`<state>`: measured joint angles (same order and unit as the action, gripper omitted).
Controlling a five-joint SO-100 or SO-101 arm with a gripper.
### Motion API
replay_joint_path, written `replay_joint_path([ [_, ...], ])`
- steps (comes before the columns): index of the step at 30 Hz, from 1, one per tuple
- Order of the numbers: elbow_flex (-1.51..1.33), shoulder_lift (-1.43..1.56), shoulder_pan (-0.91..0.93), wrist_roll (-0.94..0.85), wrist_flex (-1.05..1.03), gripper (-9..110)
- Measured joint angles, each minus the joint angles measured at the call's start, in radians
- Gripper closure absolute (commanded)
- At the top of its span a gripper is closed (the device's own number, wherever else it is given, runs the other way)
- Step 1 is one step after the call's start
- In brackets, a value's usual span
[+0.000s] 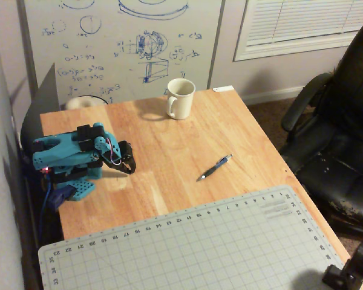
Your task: Touch the pen.
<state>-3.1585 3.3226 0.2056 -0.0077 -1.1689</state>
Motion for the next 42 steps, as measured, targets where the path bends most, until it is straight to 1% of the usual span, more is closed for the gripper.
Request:
replay_joint_path([
  [12,0.000,-0.005,0.000,0.000,0.000,101],
  [21,0.107,-0.137,0.000,0.000,0.000,101],
  [32,0.426,-0.448,0.000,0.000,0.000,101],
  [42,0.890,-0.933,-0.003,0.000,0.000,101],
])
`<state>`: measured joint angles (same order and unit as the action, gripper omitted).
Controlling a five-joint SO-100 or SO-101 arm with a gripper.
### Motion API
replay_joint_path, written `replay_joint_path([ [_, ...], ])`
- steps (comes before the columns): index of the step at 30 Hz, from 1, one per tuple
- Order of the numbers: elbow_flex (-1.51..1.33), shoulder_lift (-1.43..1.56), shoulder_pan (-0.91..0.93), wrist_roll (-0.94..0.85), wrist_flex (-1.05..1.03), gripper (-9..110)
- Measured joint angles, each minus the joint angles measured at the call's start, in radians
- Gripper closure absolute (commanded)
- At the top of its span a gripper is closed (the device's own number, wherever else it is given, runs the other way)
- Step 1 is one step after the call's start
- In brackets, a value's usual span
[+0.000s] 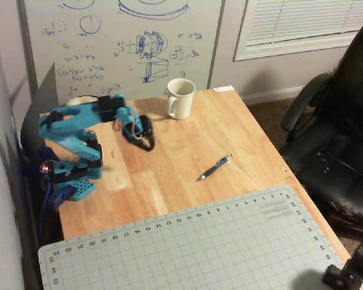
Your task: Touch the pen.
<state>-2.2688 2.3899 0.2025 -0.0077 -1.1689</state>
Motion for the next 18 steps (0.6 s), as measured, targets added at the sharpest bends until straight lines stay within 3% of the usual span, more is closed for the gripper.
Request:
replay_joint_path([
  [7,0.334,-0.387,-0.104,0.000,0.000,101],
  [18,0.836,-0.983,-0.120,0.000,0.000,101],
])
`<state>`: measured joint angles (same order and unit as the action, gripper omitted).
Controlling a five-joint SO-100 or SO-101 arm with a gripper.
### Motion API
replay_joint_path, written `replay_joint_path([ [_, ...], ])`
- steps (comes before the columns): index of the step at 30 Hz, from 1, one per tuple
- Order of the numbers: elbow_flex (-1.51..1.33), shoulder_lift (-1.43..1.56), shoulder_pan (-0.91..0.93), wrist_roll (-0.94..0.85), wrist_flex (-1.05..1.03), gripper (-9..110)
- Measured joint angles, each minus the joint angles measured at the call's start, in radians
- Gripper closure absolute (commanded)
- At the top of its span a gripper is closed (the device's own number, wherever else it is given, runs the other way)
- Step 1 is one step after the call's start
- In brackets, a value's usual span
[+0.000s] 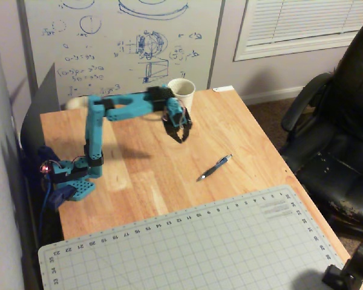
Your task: Touch the pen.
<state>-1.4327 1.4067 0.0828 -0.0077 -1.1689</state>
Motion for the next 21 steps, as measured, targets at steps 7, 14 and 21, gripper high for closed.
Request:
replay_joint_path([
  [7,0.262,-0.259,0.002,0.000,0.000,101],
  [14,0.488,-0.423,0.055,0.000,0.000,101],
  [21,0.681,-0.571,0.110,0.000,0.000,101],
])
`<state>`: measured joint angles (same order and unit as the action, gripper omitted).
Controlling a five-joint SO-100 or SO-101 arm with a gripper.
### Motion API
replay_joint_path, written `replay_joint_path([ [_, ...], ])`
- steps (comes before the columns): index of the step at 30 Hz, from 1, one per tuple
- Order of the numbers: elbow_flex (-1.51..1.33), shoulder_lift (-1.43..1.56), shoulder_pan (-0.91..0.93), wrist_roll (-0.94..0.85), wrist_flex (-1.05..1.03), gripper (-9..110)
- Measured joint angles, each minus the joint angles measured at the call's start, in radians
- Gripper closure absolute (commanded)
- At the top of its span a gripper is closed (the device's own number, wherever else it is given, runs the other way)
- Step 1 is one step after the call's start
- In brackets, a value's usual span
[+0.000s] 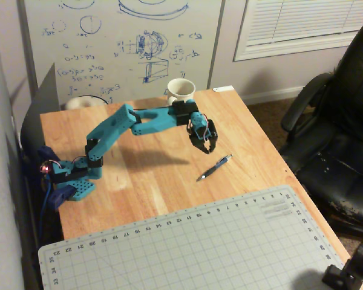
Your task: Touch the pen.
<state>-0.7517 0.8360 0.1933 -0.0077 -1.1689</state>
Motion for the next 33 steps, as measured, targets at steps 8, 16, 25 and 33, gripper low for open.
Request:
replay_joint_path([
  [8,0.110,-0.129,0.035,0.000,0.000,101],
  [16,0.114,-0.196,0.044,0.000,0.000,101],
  [25,0.115,-0.204,0.071,0.000,0.000,101],
  [33,0.123,-0.207,0.074,0.000,0.000,101],
])
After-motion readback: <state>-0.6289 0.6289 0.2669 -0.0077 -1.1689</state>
